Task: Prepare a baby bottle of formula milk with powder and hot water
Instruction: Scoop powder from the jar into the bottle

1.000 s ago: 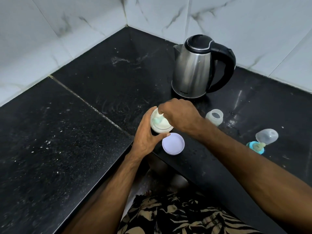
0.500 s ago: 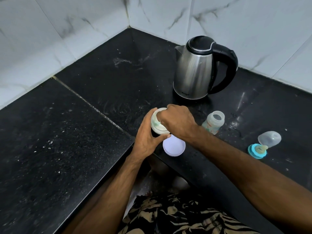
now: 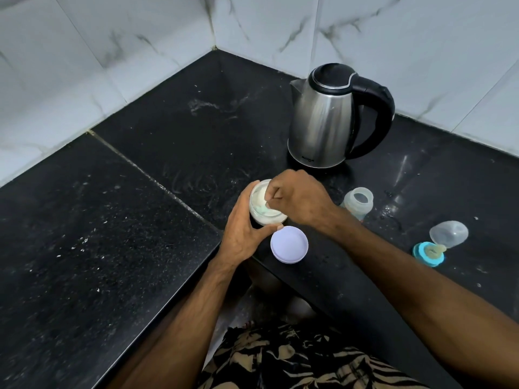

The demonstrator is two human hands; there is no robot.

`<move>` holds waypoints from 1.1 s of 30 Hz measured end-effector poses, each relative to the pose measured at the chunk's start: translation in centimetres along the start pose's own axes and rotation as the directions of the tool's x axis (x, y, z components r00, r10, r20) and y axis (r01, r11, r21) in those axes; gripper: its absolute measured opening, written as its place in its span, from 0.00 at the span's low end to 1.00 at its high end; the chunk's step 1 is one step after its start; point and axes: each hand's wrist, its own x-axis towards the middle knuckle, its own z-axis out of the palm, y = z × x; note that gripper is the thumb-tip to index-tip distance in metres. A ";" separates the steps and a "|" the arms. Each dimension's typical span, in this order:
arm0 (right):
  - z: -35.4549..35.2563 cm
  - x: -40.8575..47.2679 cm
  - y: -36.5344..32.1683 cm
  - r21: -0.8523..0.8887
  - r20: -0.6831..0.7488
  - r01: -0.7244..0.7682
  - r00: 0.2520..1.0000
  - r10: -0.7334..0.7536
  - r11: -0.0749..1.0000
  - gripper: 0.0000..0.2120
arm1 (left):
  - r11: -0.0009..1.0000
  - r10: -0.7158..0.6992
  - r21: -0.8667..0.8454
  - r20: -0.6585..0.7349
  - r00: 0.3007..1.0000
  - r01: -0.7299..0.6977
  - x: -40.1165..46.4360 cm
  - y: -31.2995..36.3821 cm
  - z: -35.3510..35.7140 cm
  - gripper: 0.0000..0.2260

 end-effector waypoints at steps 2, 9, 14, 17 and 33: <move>-0.6 -0.1 -0.1 0.080 -0.020 0.005 1.000 -0.004 0.997 0.06 | 1.000 0.002 -0.003 -0.008 1.000 -0.002 0.3 -0.2 -0.1 0.40; -2.2 -0.1 0.9 0.154 -0.097 0.041 0.995 -0.026 0.987 0.03 | 0.999 -0.023 -0.040 0.015 1.000 0.024 1.0 0.0 -0.4 0.40; -2.2 0.1 1.1 0.178 -0.121 0.028 0.993 -0.006 0.984 0.05 | 0.998 -0.049 -0.031 0.019 0.999 0.049 1.3 -0.4 -0.4 0.41; -2.2 0.2 1.0 0.164 -0.125 0.033 0.992 -0.013 0.986 0.05 | 0.998 -0.058 -0.036 0.030 0.998 0.059 1.5 -0.3 -0.5 0.40; -2.5 0.5 1.8 0.232 -0.110 0.010 0.994 0.016 0.973 0.05 | 0.994 -0.102 -0.023 0.050 0.994 0.103 2.1 -0.7 -0.6 0.41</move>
